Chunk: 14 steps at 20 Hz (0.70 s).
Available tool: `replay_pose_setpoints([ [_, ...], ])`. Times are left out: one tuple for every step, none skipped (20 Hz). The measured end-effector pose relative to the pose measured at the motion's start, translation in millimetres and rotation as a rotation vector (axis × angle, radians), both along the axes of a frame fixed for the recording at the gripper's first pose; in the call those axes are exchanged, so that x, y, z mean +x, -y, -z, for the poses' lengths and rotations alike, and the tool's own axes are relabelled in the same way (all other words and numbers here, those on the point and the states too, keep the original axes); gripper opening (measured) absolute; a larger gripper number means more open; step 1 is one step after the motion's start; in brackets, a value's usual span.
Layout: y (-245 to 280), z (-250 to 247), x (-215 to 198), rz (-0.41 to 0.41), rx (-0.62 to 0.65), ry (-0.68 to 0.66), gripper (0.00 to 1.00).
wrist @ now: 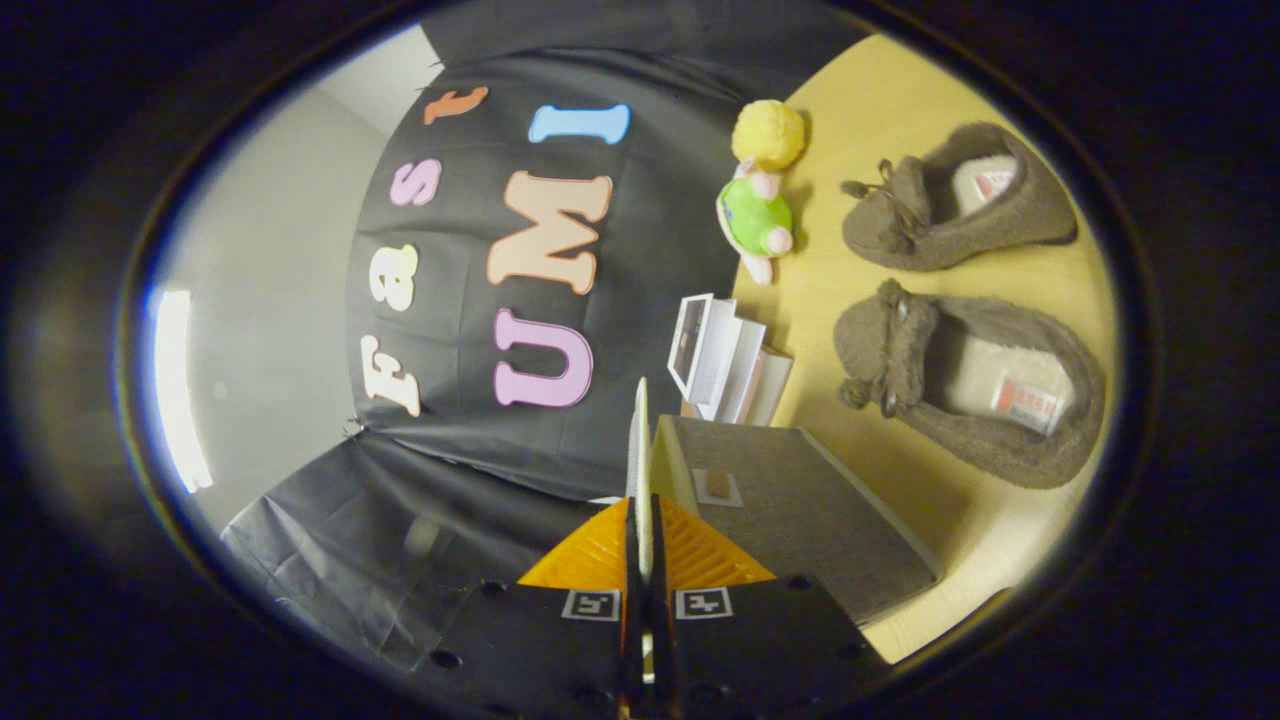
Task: Open the storage box then place both shoes into the box .Put the left shoe in first, then the right shoe, with the right side of both shoes facing outward in a uniform manner.
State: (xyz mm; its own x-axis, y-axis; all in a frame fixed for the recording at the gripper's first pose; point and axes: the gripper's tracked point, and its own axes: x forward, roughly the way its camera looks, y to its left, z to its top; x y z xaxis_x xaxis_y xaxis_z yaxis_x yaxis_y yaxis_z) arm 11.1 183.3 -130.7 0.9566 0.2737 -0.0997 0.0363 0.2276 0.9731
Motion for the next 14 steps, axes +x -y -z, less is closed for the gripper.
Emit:
replay_pose_setpoints([
  [-0.3,-12.3,-0.9,-0.009,-0.026,0.016,0.06],
  [-3.6,-23.8,-1.2,-0.022,-0.038,0.030,0.06],
  [-6.2,-36.7,1.0,-0.035,-0.047,0.041,0.06],
  [-12.0,-49.5,2.4,-0.047,-0.066,0.052,0.07],
  [-17.1,-59.6,4.8,-0.061,-0.094,0.065,0.06],
  [-23.9,-71.2,5.3,-0.076,-0.130,0.080,0.07],
  [-30.7,-81.2,7.2,-0.093,-0.167,0.094,0.06],
  [-39.6,-90.3,8.5,-0.110,-0.199,0.107,0.06],
  [-47.9,-99.0,10.8,-0.125,-0.230,0.118,0.06],
  [-56.0,-107.8,11.9,-0.136,-0.258,0.130,0.06],
  [-63.6,-116.9,13.3,-0.146,-0.283,0.140,0.06],
  [-73.3,-126.1,12.8,-0.158,-0.303,0.152,0.06],
  [-83.6,-134.6,12.5,-0.171,-0.324,0.165,0.06],
  [-95.3,-142.5,11.0,-0.187,-0.343,0.176,0.06],
])
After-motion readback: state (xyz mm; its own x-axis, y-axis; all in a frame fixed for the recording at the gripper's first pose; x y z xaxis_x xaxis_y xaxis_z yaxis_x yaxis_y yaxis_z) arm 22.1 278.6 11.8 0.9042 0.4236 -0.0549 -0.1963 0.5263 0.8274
